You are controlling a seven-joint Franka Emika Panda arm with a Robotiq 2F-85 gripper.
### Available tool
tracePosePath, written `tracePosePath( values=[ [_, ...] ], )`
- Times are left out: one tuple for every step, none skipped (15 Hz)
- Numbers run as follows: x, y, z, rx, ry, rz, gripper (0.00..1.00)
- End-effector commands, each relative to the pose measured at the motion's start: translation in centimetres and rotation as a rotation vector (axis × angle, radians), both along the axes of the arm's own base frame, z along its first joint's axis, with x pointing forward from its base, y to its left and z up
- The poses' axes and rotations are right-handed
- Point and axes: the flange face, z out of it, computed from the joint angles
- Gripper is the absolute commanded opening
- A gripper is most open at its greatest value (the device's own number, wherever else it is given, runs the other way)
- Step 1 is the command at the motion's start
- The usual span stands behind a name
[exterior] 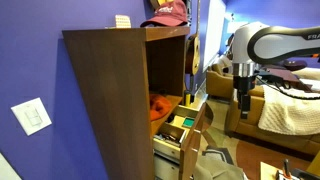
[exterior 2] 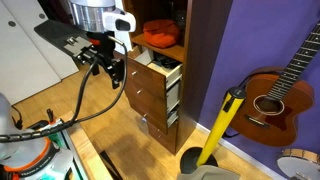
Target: Close the first, second and third top drawers
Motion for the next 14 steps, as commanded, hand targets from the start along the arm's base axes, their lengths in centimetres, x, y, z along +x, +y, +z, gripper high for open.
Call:
tracePosePath(
  values=[
    [0.0, 0.0, 0.0, 0.0, 0.001, 0.0, 1.0],
    [0.0, 0.0, 0.0, 0.0, 0.001, 0.0, 1.0],
    [0.0, 0.0, 0.1, 0.0, 0.001, 0.0, 1.0],
    [0.0, 0.0, 0.1, 0.0, 0.001, 0.0, 1.0],
    [0.0, 0.0, 0.1, 0.0, 0.001, 0.0, 1.0],
    [0.0, 0.0, 0.1, 0.0, 0.001, 0.0, 1.0],
    [0.0, 0.0, 0.1, 0.0, 0.001, 0.0, 1.0],
    [0.4, 0.3, -0.3, -0.002, -0.014, -0.007, 1.0],
    [0.6, 0.5, -0.5, -0.001, -0.05, -0.001, 1.0],
    [1.1, 0.8, -0.4, -0.006, -0.109, -0.017, 1.0],
    [1.7, 1.0, -0.4, -0.008, -0.166, -0.03, 1.0],
    [2.2, 1.2, -0.5, -0.014, -0.2, -0.035, 1.0],
    [2.7, 1.3, -0.8, -0.012, -0.234, -0.048, 1.0],
    [3.0, 1.6, -1.0, -0.01, -0.257, -0.058, 1.0]
  ],
)
